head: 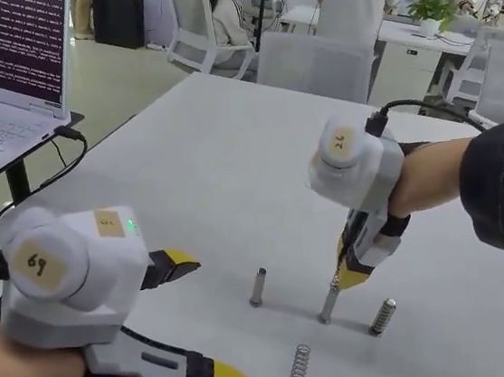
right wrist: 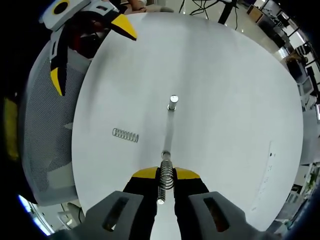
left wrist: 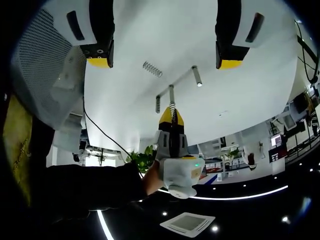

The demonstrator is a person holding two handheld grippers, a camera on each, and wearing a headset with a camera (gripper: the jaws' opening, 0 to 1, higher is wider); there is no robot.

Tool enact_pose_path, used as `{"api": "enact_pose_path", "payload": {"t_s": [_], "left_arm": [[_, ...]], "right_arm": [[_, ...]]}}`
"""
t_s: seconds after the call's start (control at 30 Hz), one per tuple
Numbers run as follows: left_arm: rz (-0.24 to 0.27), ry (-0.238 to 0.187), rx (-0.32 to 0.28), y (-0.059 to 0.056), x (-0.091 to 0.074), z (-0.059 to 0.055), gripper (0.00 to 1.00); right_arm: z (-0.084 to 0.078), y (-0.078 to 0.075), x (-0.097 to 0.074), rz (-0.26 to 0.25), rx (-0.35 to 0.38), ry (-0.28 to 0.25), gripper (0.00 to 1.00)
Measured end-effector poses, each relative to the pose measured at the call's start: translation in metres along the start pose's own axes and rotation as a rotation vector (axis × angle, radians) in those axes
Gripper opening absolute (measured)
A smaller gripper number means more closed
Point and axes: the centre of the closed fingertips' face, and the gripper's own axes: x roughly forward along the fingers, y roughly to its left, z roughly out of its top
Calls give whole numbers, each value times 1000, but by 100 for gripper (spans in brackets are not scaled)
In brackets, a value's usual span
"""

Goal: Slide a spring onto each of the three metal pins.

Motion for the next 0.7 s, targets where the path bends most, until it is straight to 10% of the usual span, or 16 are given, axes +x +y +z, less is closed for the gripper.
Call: {"api": "enact_pose_path", "payload": {"t_s": [0.7], "left_arm": [[-5, 2, -10, -1, -1, -2, 80]], "right_arm": [[-1, 0, 10, 7, 12, -4, 8]]}}
